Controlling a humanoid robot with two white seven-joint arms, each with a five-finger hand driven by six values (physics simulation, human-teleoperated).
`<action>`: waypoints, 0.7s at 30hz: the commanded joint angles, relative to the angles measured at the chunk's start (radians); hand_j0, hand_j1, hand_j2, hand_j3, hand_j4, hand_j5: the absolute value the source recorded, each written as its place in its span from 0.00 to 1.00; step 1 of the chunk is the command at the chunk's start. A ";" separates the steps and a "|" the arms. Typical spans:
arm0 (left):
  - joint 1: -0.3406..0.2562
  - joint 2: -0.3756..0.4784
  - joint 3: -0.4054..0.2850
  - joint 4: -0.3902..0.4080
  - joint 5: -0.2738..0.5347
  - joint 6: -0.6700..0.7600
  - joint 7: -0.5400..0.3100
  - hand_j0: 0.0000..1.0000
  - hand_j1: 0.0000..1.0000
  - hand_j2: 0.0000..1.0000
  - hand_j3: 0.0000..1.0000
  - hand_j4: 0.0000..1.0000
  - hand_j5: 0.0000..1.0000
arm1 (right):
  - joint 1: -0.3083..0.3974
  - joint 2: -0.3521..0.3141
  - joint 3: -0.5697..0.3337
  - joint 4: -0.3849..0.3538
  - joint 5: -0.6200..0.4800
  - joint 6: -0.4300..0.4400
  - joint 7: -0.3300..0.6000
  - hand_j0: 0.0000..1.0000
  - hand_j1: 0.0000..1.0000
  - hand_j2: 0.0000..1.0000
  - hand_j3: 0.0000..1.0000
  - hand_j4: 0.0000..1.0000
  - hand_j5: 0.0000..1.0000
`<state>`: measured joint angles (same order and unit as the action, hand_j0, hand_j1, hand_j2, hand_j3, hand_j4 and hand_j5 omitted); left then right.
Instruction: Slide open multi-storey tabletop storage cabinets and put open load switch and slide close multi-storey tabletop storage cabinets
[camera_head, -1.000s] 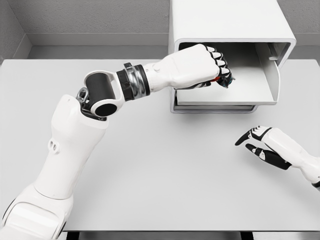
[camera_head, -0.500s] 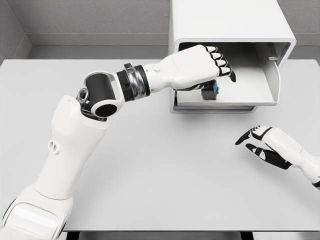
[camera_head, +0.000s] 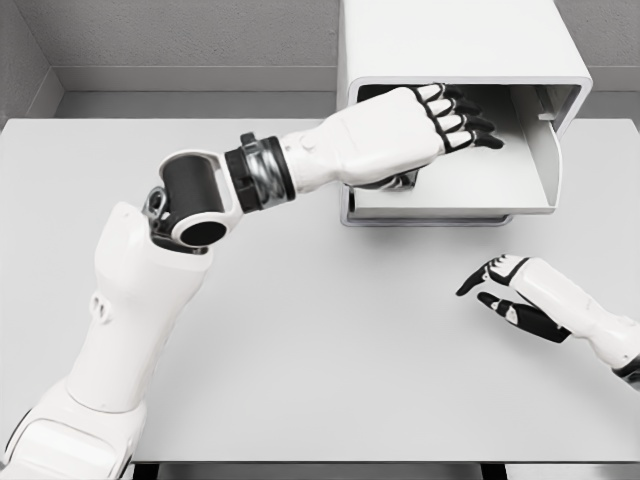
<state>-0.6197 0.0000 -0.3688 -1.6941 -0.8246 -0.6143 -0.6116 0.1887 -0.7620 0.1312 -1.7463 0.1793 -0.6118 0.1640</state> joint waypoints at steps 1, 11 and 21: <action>0.002 0.000 0.036 -0.062 0.022 0.003 0.001 1.00 1.00 1.00 1.00 1.00 1.00 | 0.000 0.001 0.005 -0.018 -0.009 0.001 0.002 0.51 0.51 0.51 0.51 0.51 0.51; 0.212 0.199 0.428 -0.093 0.421 0.003 0.001 1.00 1.00 1.00 1.00 1.00 1.00 | -0.141 0.027 0.111 -0.019 -0.012 0.001 0.002 0.53 0.53 0.53 0.53 0.53 0.53; 0.511 0.344 0.712 -0.001 0.504 0.003 0.001 1.00 1.00 1.00 1.00 1.00 1.00 | -0.167 0.029 0.111 -0.019 -0.021 0.001 -0.005 0.53 0.53 0.53 0.53 0.53 0.53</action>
<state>-0.0967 0.3157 0.3139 -1.7137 -0.3320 -0.6139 -0.6115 0.0215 -0.7333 0.2423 -1.7651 0.1661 -0.6118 0.1620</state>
